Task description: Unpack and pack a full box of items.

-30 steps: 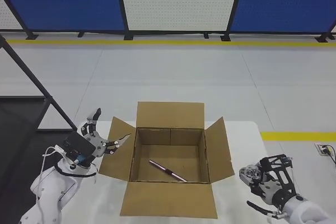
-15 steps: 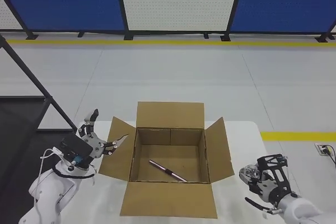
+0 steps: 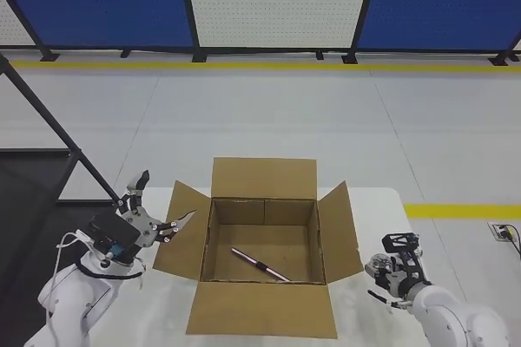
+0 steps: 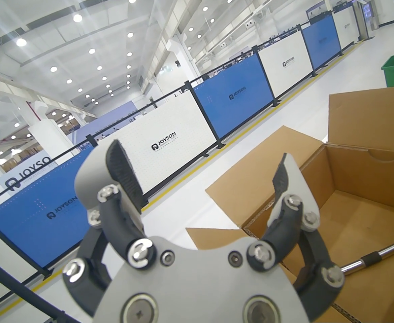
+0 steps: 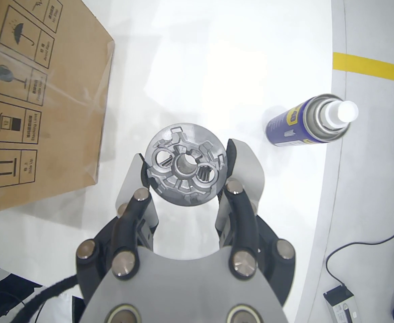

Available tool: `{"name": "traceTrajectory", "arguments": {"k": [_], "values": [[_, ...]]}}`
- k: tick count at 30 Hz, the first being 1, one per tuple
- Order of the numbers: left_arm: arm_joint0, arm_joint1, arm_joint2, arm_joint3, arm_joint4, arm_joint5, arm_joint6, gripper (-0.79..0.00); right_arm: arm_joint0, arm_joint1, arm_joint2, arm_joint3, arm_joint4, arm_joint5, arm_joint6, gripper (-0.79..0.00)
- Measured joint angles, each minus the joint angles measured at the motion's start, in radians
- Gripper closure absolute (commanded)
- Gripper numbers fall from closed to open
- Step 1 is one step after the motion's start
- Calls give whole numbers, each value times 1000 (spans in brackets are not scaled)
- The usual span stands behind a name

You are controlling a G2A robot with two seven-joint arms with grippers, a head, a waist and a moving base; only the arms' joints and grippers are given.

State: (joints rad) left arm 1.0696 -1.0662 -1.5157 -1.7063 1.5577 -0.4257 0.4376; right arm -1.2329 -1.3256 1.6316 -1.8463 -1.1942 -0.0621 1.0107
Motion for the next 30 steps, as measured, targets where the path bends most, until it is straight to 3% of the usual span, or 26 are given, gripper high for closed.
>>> {"name": "traceTrajectory", "arguments": {"k": [21, 22, 23, 25, 26, 28, 30], "values": [[33, 5, -18, -34, 8, 17, 9, -785, 111, 10, -55, 251, -40, 71, -75, 0], [34, 5, -19, -36, 9, 18, 8, -785, 115, 10, -54, 259, -38, 78, -79, -65], [36, 6, -20, -38, 10, 19, 8, -785, 118, 10, -54, 267, -34, 84, -84, -200], [40, 6, -22, -40, 12, 20, 8, -785, 122, 11, -55, 274, -29, 86, -89, -379], [42, 6, -22, -41, 13, 21, 9, -785, 123, 12, -55, 277, -28, 86, -89, -563], [46, 7, -23, -42, 13, 21, 9, -785, 124, 13, -56, 282, -28, 88, -89, -767], [48, 7, -24, -43, 12, 22, 9, -785, 125, 14, -59, 285, -25, 92, -87, -785]]}}
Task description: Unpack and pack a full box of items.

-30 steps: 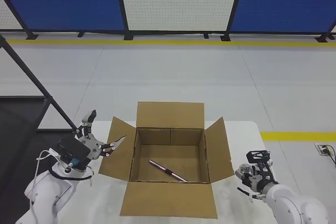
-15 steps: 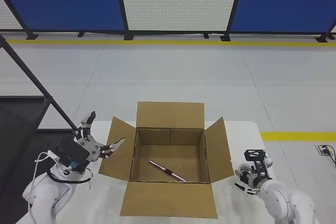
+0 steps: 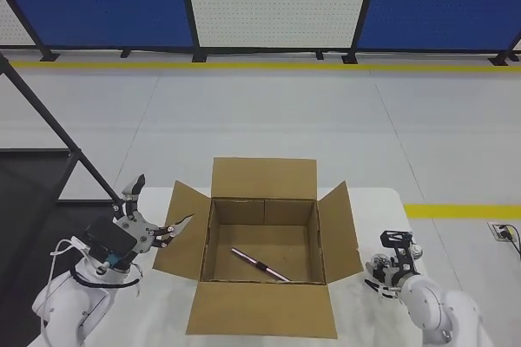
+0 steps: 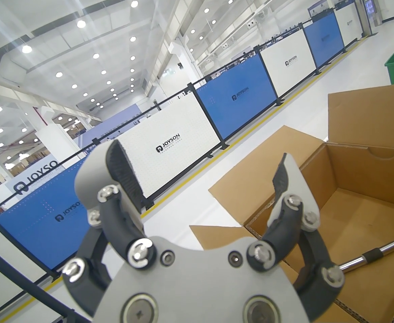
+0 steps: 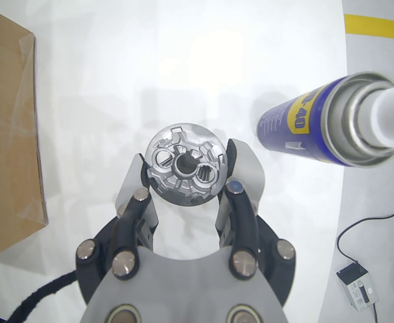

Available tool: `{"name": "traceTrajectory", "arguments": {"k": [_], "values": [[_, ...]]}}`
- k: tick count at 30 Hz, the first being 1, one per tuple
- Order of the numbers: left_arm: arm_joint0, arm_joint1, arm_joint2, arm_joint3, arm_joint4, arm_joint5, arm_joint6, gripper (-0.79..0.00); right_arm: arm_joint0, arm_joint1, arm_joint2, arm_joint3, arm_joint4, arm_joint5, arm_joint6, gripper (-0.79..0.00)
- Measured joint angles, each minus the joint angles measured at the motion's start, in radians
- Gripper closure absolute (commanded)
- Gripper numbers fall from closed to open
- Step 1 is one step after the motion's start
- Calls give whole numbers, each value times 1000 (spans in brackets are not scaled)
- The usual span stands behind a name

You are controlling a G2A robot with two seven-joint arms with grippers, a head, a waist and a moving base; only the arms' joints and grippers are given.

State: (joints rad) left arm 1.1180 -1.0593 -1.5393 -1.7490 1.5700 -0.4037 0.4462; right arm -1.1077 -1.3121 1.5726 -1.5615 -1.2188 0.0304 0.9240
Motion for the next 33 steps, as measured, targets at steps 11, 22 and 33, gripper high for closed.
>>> {"name": "traceTrajectory", "arguments": {"k": [11, 22, 33], "values": [[1, 1, 6, -9, -2, -1, -2, -785, -71, 10, 31, -110, 21, 1, -14, -785], [-12, 1, 20, -4, -9, -24, 2, -785, -374, 27, 206, -551, 151, -96, -71, -785], [3, 5, 9, -20, -28, -66, 70, -785, -433, 47, 277, -789, 226, -328, -141, -785]]}}
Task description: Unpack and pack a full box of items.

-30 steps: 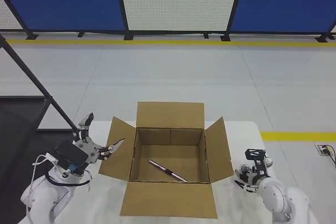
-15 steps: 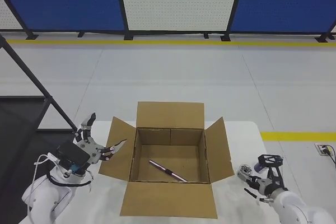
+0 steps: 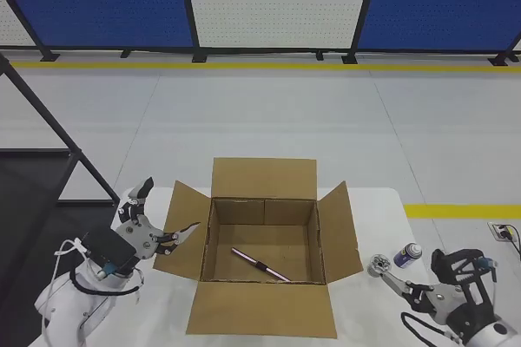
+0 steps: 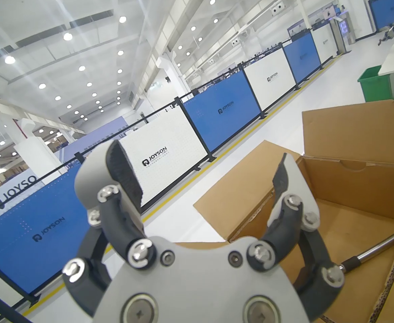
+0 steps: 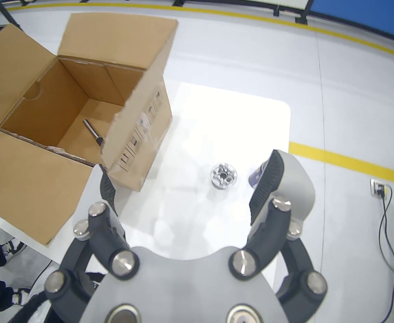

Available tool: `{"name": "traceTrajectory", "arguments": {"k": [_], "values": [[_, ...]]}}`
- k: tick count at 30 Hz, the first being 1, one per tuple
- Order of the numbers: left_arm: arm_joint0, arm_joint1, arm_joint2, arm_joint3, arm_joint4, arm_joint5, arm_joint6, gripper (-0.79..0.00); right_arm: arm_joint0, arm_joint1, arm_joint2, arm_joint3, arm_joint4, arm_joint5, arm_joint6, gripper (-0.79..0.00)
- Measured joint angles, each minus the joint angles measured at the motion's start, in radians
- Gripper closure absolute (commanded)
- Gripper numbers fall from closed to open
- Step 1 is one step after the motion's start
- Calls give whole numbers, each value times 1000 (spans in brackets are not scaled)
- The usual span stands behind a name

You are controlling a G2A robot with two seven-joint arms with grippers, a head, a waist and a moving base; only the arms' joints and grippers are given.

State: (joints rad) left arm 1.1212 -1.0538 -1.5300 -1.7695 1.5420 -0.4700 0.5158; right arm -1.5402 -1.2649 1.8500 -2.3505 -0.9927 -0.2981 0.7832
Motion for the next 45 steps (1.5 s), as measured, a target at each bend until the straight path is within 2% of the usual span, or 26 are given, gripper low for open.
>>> {"name": "traceTrajectory", "arguments": {"k": [2, 5, 8, 19, 22, 25, 30, 34, 36, 42, 45], "values": [[12, 1, -6, -19, -7, -10, 17, -785, 26, 4, -16, 1, 1, -24, -5, -785], [32, 3, -25, -37, -15, -8, 30, -785, 56, 7, -36, 0, 4, -1, 11, -785], [42, 1, -38, -43, -59, 29, -2, -785, 56, 7, -36, 0, 5, -1, 12, -785], [42, 1, -37, -45, -53, 29, -2, -785, 56, 7, -36, 0, 5, -2, 10, -785], [49, 1, -38, -60, -60, 22, -11, -785, 78, 12, -64, 0, -22, -65, -39, -785], [60, 4, -57, -60, -53, 16, -11, -785, 161, 20, -125, 0, -80, -145, -49, -785], [112, 7, -129, -49, -89, 42, 30, -785, 387, 29, -316, 0, -146, -192, 87, -785], [167, 10, -201, -39, -116, 62, 64, -785, 554, 22, -485, 17, -153, -122, 256, -785], [198, 10, -233, -30, -127, 71, 78, -785, 657, 14, -578, 80, -171, -83, 335, -785], [269, 9, -290, -17, -165, 93, 112, -785, 910, -27, -824, 332, -199, 44, 410, -785], [289, 7, -303, -24, -196, 84, 136, -785, 996, -49, -917, 452, -291, 135, 432, -785]]}}
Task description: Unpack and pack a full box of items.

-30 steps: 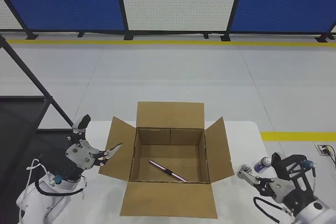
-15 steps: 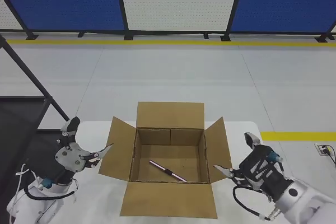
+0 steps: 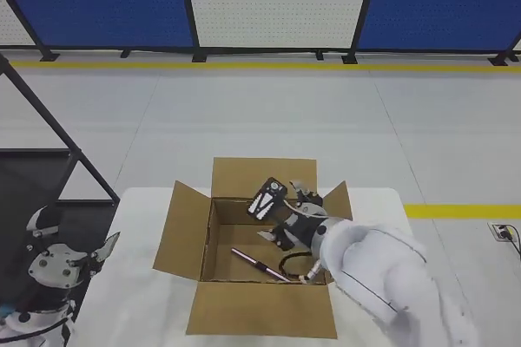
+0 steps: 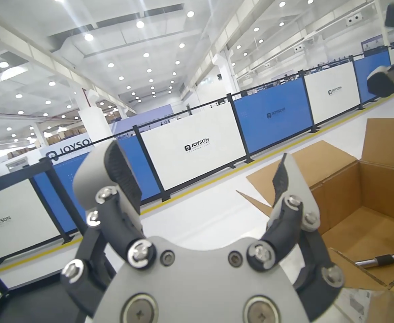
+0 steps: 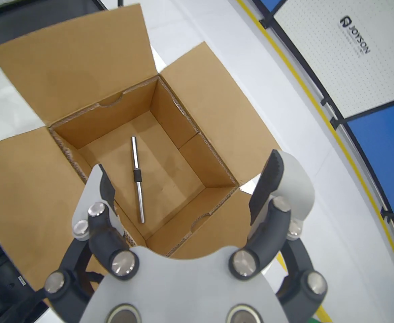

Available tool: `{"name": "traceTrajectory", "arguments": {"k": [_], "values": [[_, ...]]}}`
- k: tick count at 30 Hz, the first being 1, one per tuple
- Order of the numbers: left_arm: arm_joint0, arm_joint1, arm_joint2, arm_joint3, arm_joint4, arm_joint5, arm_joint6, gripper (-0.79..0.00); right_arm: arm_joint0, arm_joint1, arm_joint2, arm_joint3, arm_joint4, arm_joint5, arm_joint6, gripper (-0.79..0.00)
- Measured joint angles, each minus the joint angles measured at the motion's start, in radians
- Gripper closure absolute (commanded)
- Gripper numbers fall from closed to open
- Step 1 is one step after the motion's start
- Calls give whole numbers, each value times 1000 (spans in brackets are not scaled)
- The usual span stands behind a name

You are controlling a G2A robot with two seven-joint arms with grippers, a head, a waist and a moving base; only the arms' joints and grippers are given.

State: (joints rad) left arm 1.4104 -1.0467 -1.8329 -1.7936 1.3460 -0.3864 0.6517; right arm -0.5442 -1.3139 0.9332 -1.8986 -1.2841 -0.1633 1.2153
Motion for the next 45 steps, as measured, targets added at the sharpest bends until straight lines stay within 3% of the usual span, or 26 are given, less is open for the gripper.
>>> {"name": "traceTrajectory", "arguments": {"k": [2, 8, 20, 24, 35, 45], "values": [[10, 0, -6, -6, -28, -25, 17, -785, 40, -18, -55, 89, -35, 45, -17, -785], [11, 0, -9, -8, -32, -31, 19, -785, 122, -61, -155, 293, 50, 90, -21, -785], [11, 0, -8, -8, -32, -31, 18, -785, 126, -63, -158, 303, 56, 86, -18, -785], [5, 0, 5, -24, -87, -97, -23, -785, 126, -73, -167, 348, 58, 94, -63, -785], [-88, 5, 12, 34, -114, -139, -90, -785, 317, -186, -313, 715, 290, 3, -15, -785], [-161, 7, 25, 94, -138, -136, -128, -785, 382, -262, -374, 974, 426, -40, -7, -785]]}}
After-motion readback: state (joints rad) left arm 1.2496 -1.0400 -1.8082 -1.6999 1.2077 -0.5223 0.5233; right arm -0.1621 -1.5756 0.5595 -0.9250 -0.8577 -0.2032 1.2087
